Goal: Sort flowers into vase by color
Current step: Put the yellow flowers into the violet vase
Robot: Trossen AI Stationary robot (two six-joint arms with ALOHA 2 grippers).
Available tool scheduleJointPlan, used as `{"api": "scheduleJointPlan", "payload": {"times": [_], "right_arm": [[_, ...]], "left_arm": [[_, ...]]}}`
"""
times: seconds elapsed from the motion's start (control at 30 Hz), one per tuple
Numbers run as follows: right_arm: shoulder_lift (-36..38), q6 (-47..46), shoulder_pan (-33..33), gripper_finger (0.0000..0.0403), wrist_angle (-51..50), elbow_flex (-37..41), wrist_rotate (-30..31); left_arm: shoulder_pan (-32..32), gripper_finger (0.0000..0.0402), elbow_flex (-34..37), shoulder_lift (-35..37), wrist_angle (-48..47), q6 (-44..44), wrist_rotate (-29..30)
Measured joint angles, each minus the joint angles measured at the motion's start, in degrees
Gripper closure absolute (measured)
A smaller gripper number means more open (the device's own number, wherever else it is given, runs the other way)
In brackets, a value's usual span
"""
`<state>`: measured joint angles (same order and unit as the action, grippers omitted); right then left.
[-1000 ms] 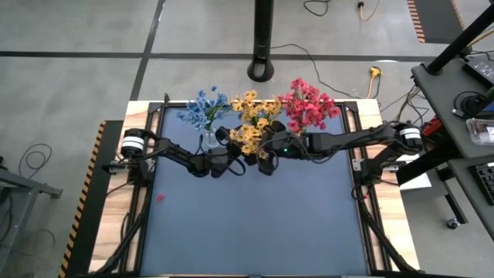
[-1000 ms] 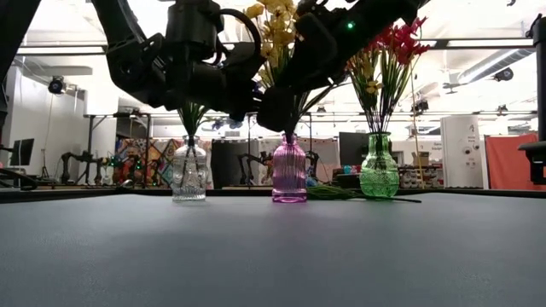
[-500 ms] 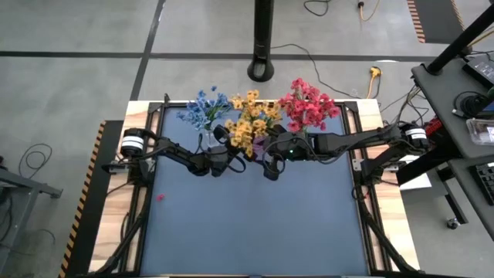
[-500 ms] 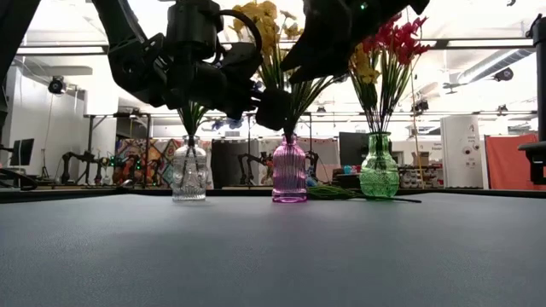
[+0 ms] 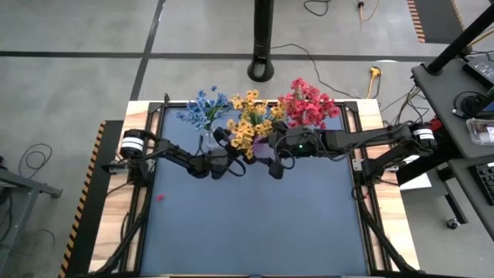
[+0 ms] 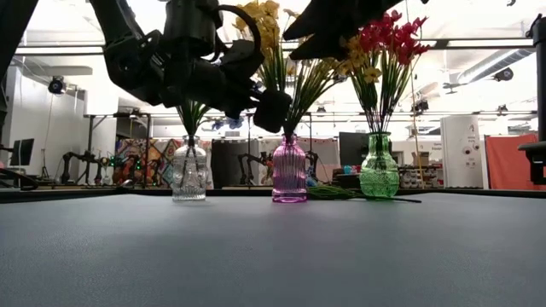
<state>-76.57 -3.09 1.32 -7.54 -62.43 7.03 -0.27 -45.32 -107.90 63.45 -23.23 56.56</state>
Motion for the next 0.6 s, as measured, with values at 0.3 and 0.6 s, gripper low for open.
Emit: {"api": "scheduleJointPlan", "payload": {"times": [0.3, 0.6], "right_arm": [[0.67, 1.38, -0.35, 0.0097, 2.10, 0.00, -0.02], [3.52, 3.16, -2.89, 0.0097, 5.73, -0.07, -0.02]], "left_arm": [[-4.34, 0.0067, 0.09, 0.00, -0.79, -3.27, 3.68], [-6.55, 0.0068, 1.47, 1.46, -2.42, -2.74, 3.08]]}}
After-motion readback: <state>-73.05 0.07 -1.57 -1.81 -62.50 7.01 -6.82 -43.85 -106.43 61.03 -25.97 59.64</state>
